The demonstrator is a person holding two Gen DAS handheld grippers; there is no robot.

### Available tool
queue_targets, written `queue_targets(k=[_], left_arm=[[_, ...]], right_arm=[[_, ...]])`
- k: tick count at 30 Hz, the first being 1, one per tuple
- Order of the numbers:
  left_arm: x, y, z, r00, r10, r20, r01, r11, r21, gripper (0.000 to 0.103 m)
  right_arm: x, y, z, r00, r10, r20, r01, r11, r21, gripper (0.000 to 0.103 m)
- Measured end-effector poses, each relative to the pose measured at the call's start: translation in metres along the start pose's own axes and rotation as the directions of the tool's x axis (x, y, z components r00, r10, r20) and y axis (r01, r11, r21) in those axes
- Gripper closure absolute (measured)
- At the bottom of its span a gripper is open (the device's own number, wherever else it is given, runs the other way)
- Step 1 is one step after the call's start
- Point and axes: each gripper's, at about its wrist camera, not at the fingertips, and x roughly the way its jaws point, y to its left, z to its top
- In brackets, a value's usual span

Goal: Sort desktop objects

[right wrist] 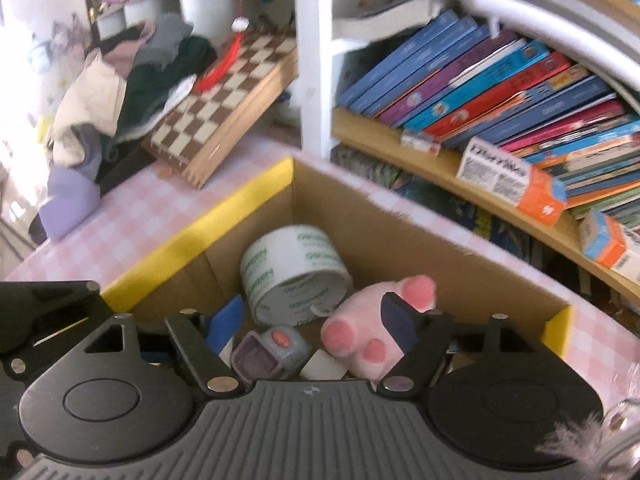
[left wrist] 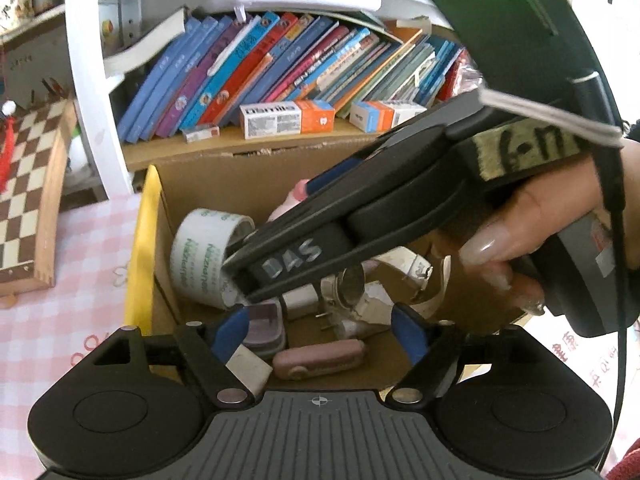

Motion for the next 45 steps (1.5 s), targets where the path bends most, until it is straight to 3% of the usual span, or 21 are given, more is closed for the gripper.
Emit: queue_targets(k=[9,22,37,45], left_arm=[[-0.035,0.004,-0.004,0.994,0.056,0.097,-0.053,0.998,-0.036,0.018],[-0.091,0.016,-0.036,0.959,0.194,0.205,-0.164,0.974,-0.156,0.014],[-0.122,-0.001,-0.083,0.939,0.262,0.222,-0.237,0.963,-0.131,0.004],[-0.136,-0.012,-0.117,0.941,0.277,0.194,-0.265,0.960,-0.086,0.003]], right_arm=[[-0.053,-0.008,-0.009,0.986,-0.091,0.140,0.075,0.991,0.114,0.021],[-0.119,0.004,-0.056,0.933,-0.265,0.245,0.198,0.943,0.267,0.018],[-0.158,0.064,-0.142,0.867,-0.459,0.194,0.383,0.863,0.330,0.006],[-0.165,0.104,-0.182,0.864,-0.486,0.132,0.418,0.838,0.350,0.003]])
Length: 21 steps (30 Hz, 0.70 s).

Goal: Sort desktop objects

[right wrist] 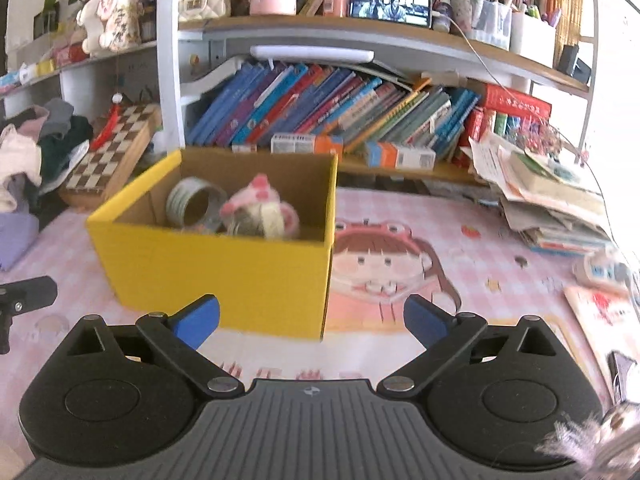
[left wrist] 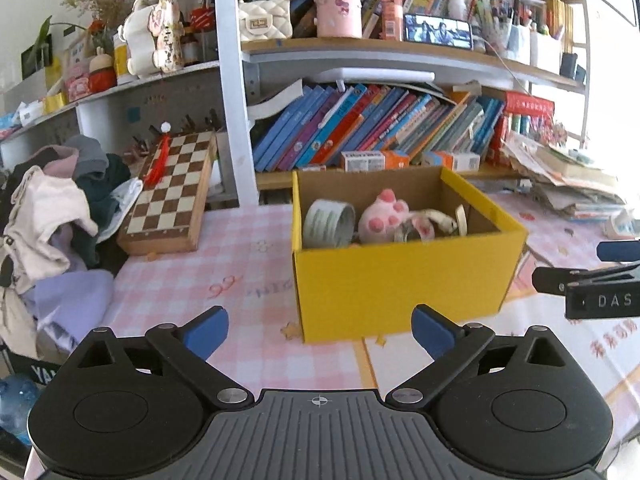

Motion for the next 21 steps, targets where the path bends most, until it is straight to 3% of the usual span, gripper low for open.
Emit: queue_targets(k=[21], left_arm=[[-0.035,-0.001,-0.056,0.994,0.011,-0.109,-0.011,1.000,0.001,0.002]], right_arm=[[-0.035,0.038,-0.055,0.994,0.015,-0.107,-0.015,1.000,-0.007,0.000]])
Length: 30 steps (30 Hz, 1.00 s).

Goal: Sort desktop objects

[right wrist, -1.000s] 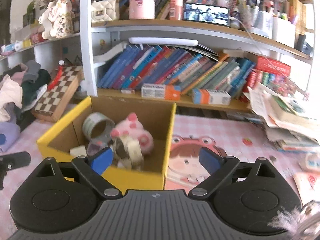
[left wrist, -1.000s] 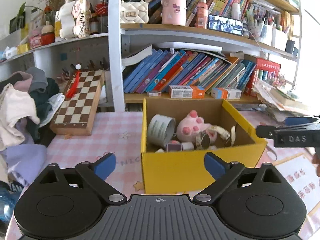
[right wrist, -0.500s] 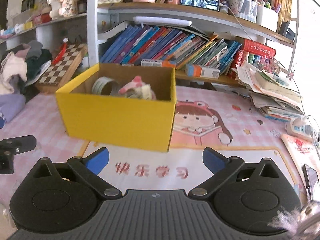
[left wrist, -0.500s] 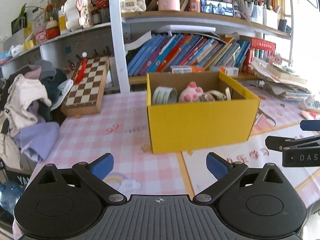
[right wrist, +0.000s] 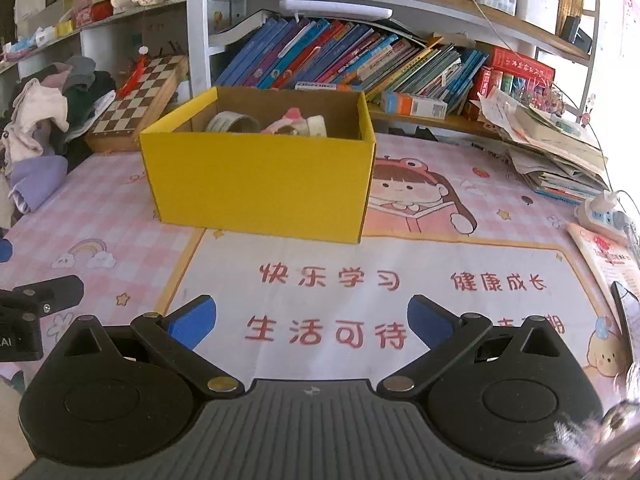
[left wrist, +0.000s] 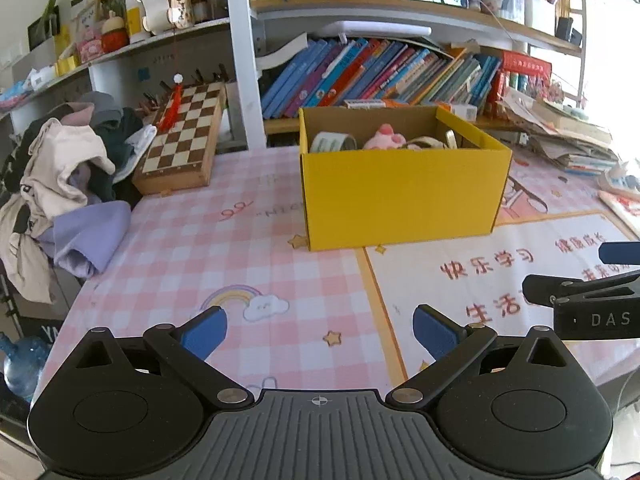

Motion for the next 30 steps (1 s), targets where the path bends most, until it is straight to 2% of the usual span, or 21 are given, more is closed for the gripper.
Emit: queue_targets(k=[22,30], left_arm=[[-0.005,-0.019,-0.018,0.997,-0.045,-0.065,0.048,0.998,0.048,0.002],[-0.006,-0.020,-0.021,0.996,-0.044,-0.076,0.048,0.998,0.041,0.001]], right_arm=[[-0.010,0.006,-0.020,0.998,0.009,-0.060,-0.010,0.999,-0.030,0.000],[-0.011,-0.001,-0.023,0.997,-0.007,-0.075,0.007,1.000,0.001,0.000]])
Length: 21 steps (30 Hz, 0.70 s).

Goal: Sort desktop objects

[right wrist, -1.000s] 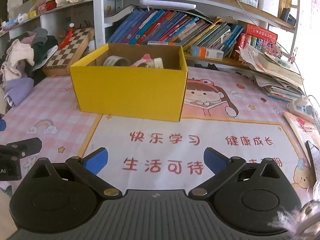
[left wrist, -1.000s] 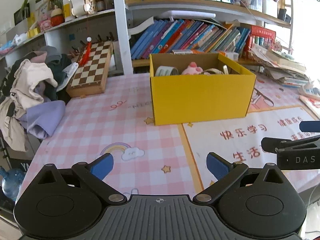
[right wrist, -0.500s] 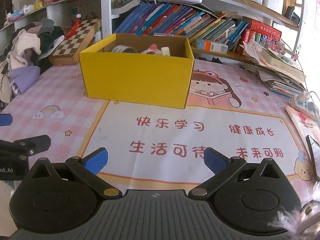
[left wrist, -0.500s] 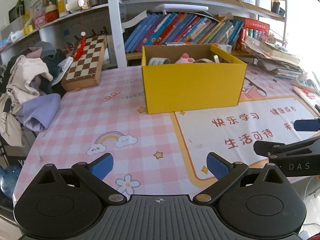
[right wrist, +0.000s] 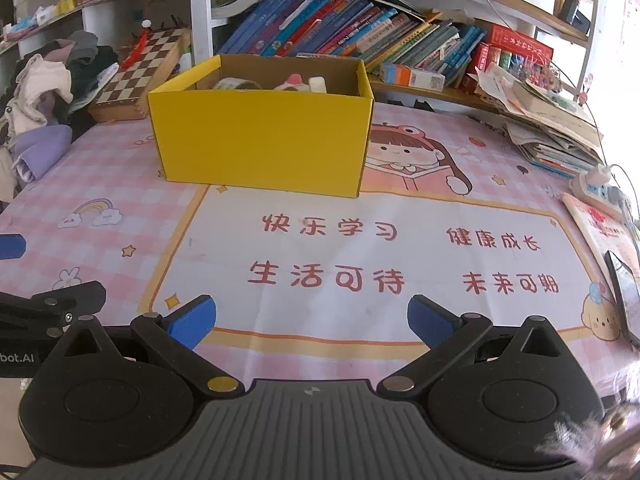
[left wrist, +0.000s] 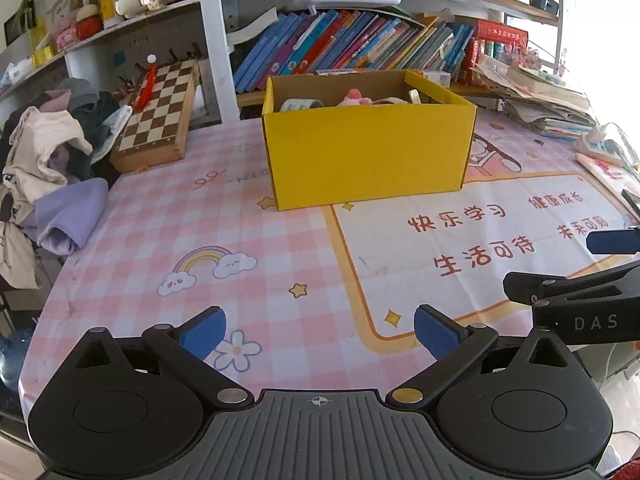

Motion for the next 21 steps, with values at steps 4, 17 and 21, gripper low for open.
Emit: queue_targets(k=[4,17,21], left_arm=[[-0.0019,-0.0011,-0.0004,1.000,0.002,0.002,-0.002,1.000,0.003,0.001],[-0.0033,-0.0018,-0.0026,1.000,-0.002,-0.006,0.002,1.000,0.009,0.001],[-0.0037,-0.0003,-0.0029,1.000,0.000,-0.003,0.000,1.000,0.004,0.000]], right_arm=[[-0.0006,0.0005,-0.0013,1.000,0.003,-0.004,-0.003,1.000,-0.001,0.000],[-0.0008,0.0036,-0.0042,1.000,0.015,-0.019,-0.015,1.000,-0.008,0.000],[-0.0011,0.0044,-0.0054,1.000,0.019,-0.023,-0.019,1.000,-0.007,0.000]])
